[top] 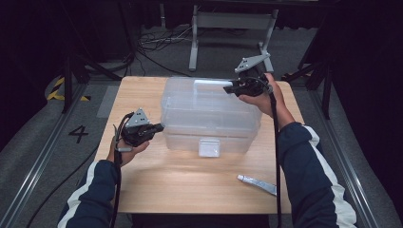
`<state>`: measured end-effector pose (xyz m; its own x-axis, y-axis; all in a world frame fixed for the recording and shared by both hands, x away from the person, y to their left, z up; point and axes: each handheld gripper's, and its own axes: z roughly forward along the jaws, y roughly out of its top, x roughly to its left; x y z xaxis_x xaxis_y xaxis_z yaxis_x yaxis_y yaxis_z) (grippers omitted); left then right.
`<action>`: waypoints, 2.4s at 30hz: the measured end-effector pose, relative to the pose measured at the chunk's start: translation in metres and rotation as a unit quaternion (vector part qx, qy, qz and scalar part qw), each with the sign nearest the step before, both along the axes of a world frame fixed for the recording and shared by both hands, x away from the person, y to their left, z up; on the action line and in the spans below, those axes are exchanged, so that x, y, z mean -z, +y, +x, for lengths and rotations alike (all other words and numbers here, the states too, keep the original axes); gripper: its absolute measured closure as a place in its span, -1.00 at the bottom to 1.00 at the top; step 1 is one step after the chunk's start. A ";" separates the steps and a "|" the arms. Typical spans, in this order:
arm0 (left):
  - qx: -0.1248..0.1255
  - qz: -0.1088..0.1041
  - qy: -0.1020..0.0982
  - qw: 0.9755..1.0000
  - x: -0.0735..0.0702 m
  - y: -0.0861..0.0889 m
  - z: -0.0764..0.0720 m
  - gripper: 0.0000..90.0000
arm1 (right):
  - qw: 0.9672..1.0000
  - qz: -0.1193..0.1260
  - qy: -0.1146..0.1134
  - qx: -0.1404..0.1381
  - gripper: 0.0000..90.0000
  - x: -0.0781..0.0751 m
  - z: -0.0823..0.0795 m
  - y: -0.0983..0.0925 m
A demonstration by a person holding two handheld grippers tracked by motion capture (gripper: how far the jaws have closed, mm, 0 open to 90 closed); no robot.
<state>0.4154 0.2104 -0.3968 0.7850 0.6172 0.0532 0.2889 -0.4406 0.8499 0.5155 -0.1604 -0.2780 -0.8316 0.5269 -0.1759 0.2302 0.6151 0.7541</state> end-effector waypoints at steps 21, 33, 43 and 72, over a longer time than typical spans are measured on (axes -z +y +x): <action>0.008 0.011 -0.006 1.000 -0.003 0.001 -0.001 1.00 | 0.997 0.037 -0.053 0.040 0.41 -0.007 -0.025 -0.040; 0.008 0.013 -0.016 1.000 -0.007 0.001 0.000 1.00 | 0.991 0.059 -0.096 0.066 0.22 0.008 -0.053 -0.088; 0.005 0.018 -0.013 1.000 -0.011 0.001 0.000 1.00 | 0.989 0.064 -0.095 0.091 0.15 0.030 -0.068 -0.121; 0.017 0.012 -0.012 1.000 -0.018 -0.003 0.003 1.00 | 0.995 0.050 -0.070 0.055 0.03 0.101 -0.081 -0.116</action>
